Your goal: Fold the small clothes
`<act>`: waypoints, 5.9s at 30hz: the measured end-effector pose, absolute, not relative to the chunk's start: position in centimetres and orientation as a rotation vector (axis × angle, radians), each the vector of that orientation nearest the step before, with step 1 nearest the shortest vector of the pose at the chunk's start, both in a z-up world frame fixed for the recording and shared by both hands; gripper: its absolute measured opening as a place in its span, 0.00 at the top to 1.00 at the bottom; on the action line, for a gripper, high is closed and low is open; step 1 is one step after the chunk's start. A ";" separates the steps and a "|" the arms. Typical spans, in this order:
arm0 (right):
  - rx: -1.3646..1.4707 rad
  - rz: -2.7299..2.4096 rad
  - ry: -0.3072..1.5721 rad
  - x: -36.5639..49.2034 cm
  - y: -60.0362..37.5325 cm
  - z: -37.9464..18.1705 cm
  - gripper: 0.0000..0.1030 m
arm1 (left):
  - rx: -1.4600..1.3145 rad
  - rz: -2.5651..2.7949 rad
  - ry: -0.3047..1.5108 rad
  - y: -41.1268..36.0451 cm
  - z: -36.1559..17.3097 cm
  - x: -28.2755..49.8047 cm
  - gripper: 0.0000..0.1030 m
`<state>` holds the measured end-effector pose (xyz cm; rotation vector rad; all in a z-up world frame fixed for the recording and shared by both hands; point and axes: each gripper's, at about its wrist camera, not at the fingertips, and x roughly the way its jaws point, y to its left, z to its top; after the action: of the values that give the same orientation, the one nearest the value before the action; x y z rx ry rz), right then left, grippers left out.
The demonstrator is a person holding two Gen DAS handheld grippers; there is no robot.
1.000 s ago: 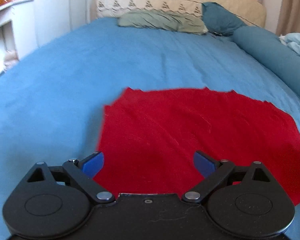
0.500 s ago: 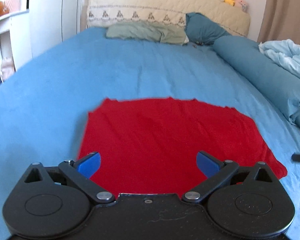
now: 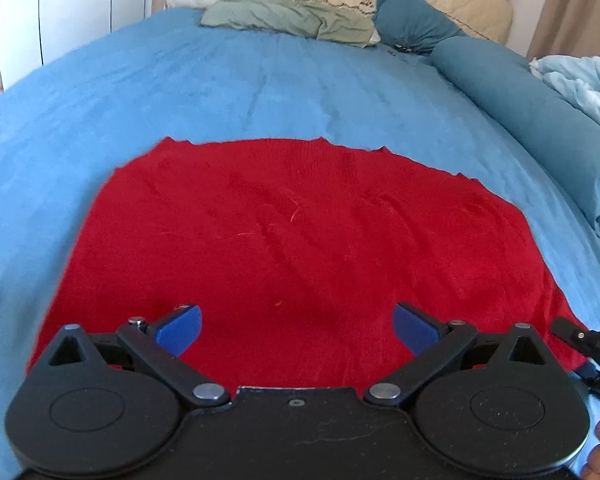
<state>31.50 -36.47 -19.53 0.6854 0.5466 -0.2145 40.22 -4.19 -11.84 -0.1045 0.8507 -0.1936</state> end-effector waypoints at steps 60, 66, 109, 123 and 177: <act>-0.033 0.162 0.608 30.4 -17.5 -17.8 0.05 | -0.103 -0.104 0.741 9.7 -12.6 33.4 0.00; -0.055 0.031 0.624 31.7 -17.7 -18.8 0.10 | -0.121 -0.025 0.754 11.5 -13.2 34.6 0.00; 0.486 0.352 0.928 47.9 -22.9 -17.2 0.00 | -0.383 -0.355 1.063 13.5 -13.7 49.8 0.22; 0.395 0.378 0.819 45.5 -21.2 -12.7 0.62 | -0.254 -0.365 0.956 10.2 -9.3 46.6 0.76; 0.167 0.073 0.567 15.2 -31.3 -4.5 0.00 | 0.103 -0.158 0.651 1.0 -2.5 17.5 0.00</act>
<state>15.15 -31.33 -4.47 0.1669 0.5670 0.0734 17.53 1.04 -2.52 0.1026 0.6512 -0.1582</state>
